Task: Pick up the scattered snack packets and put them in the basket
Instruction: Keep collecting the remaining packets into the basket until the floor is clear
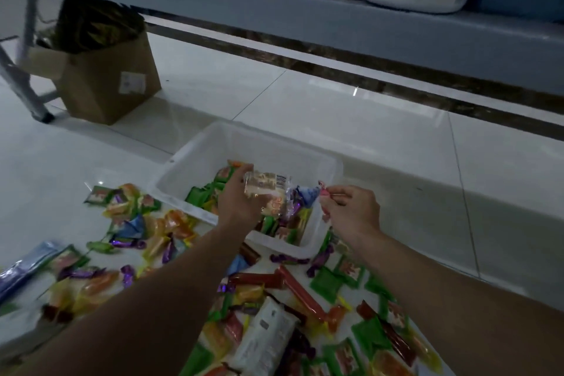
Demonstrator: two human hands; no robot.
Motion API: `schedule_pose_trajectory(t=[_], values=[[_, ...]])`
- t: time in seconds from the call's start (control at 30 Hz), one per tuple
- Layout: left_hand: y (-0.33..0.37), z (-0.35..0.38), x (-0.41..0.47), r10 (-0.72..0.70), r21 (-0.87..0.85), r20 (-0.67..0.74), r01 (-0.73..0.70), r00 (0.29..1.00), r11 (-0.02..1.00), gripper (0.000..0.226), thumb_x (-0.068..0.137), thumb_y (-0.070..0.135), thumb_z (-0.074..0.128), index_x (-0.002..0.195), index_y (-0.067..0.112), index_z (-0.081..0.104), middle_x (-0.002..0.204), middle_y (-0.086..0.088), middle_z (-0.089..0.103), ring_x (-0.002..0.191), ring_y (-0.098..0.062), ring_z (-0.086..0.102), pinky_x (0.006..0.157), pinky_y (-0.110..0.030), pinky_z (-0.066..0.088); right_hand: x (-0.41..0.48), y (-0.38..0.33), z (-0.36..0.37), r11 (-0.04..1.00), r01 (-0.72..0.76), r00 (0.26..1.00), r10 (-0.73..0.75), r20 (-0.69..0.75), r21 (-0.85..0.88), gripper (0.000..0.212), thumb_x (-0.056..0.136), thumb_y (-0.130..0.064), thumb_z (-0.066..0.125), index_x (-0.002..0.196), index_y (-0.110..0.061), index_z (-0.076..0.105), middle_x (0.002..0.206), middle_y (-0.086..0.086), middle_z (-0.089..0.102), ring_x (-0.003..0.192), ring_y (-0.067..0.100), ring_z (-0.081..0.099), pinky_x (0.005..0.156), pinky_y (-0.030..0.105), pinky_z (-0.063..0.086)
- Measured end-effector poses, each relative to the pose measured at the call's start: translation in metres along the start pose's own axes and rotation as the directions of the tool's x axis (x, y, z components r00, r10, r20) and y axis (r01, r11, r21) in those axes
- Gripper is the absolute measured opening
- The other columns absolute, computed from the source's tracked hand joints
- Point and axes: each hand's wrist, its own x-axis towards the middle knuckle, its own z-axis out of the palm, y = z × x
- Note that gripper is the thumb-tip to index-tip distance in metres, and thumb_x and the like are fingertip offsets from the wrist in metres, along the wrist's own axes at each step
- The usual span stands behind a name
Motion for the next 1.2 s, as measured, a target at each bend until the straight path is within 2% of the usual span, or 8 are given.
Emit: schedule_pose_trajectory(t=[0.13, 0.23, 0.3, 0.37, 0.47, 0.63, 0.93, 1.2], values=[[-0.030, 0.005, 0.017, -0.022, 0.268, 0.143, -0.018, 0.989, 0.963, 0.059, 0.085, 0.005, 0.064, 0.137, 0.026, 0.046, 0.127, -0.008, 0.057, 0.099, -0.023, 0.058, 0.084, -0.035, 0.053, 0.018, -0.004, 0.025, 0.999, -0.053, 0.998, 0.053, -0.024, 0.009, 0.008, 0.082, -0.020, 0.074, 0.088, -0.018, 0.068, 0.087, 0.003, 0.072, 0.076, 0.016, 0.068, 0.080, 0.031, 0.058], [-0.039, 0.011, 0.021, 0.090, 0.432, 0.144, -0.145, 0.985, 0.890, 0.054, 0.088, 0.019, 0.063, 0.139, 0.023, 0.046, 0.137, -0.011, 0.049, 0.123, -0.030, 0.047, 0.099, -0.042, 0.043, 0.028, -0.002, 0.036, 0.997, -0.079, 0.997, 0.080, -0.014, 0.024, 0.024, 0.086, -0.021, 0.072, 0.107, -0.011, 0.066, 0.081, -0.005, 0.063, 0.070, 0.003, 0.059, 0.067, 0.016, 0.049], [-0.038, 0.013, 0.021, 0.099, 0.413, 0.132, -0.145, 0.986, 0.899, 0.053, 0.089, 0.027, 0.063, 0.139, 0.022, 0.046, 0.141, -0.010, 0.045, 0.128, -0.030, 0.042, 0.103, -0.044, 0.039, 0.032, -0.002, 0.039, 0.994, -0.098, 0.995, 0.099, -0.010, 0.043, 0.035, 0.087, -0.023, 0.071, 0.117, -0.009, 0.062, 0.086, -0.004, 0.064, 0.072, 0.005, 0.059, 0.070, 0.016, 0.048], [-0.038, 0.014, 0.021, 0.079, 0.398, 0.139, -0.129, 0.987, 0.908, 0.053, 0.090, 0.030, 0.062, 0.139, 0.021, 0.045, 0.141, -0.008, 0.045, 0.127, -0.028, 0.044, 0.102, -0.041, 0.040, 0.033, -0.002, 0.039, 0.993, -0.111, 0.994, 0.111, 0.004, 0.037, 0.040, 0.087, -0.020, 0.071, 0.122, -0.009, 0.058, 0.101, 0.002, 0.066, 0.078, 0.008, 0.058, 0.074, 0.012, 0.048], [-0.036, 0.014, 0.016, 0.060, 0.387, 0.148, -0.113, 0.987, 0.915, 0.053, 0.091, 0.033, 0.060, 0.140, 0.022, 0.045, 0.141, -0.007, 0.046, 0.124, -0.027, 0.047, 0.101, -0.040, 0.042, 0.028, -0.002, 0.026, 0.996, -0.089, 0.996, 0.088, -0.030, -0.032, 0.046, 0.087, -0.019, 0.070, 0.130, -0.011, 0.054, 0.123, 0.006, 0.063, 0.098, 0.015, 0.058, 0.097, 0.025, 0.046], [-0.009, 0.021, -0.007, 0.096, 0.372, 0.163, -0.151, 0.982, 0.916, 0.054, 0.092, 0.036, 0.058, 0.141, 0.020, 0.043, 0.140, -0.008, 0.049, 0.123, -0.028, 0.048, 0.099, -0.036, 0.039, 0.011, 0.010, -0.023, 0.984, 0.029, 1.000, -0.029, 0.004, -0.175, 0.061, 0.090, -0.026, 0.063, 0.145, -0.020, 0.038, 0.142, 0.002, 0.048, 0.120, 0.017, 0.053, 0.103, 0.032, 0.044], [0.057, 0.076, -0.061, 0.194, 0.335, 0.222, -0.261, 0.956, 0.905, 0.056, 0.090, 0.042, 0.057, 0.140, 0.022, 0.042, 0.131, -0.011, 0.056, 0.112, -0.028, 0.056, 0.095, -0.041, 0.047, -0.033, 0.058, -0.153, 0.953, 0.035, 0.999, -0.033, 0.012, -0.302, 0.076, 0.087, -0.040, 0.066, 0.150, -0.024, 0.028, 0.150, 0.002, 0.038, 0.136, 0.018, 0.037, 0.113, 0.036, 0.032], [0.090, 0.168, -0.141, 0.248, 0.195, 0.349, -0.328, 0.904, 0.924, 0.053, 0.089, 0.037, 0.062, 0.138, 0.023, 0.047, 0.136, -0.009, 0.053, 0.123, -0.025, 0.050, 0.103, -0.040, 0.042, -0.052, 0.115, -0.252, 0.960, -0.043, 0.999, 0.032, -0.041, -0.278, 0.081, 0.084, -0.042, 0.069, 0.150, -0.026, 0.028, 0.153, 0.003, 0.034, 0.139, 0.020, 0.034, 0.113, 0.036, 0.032]])
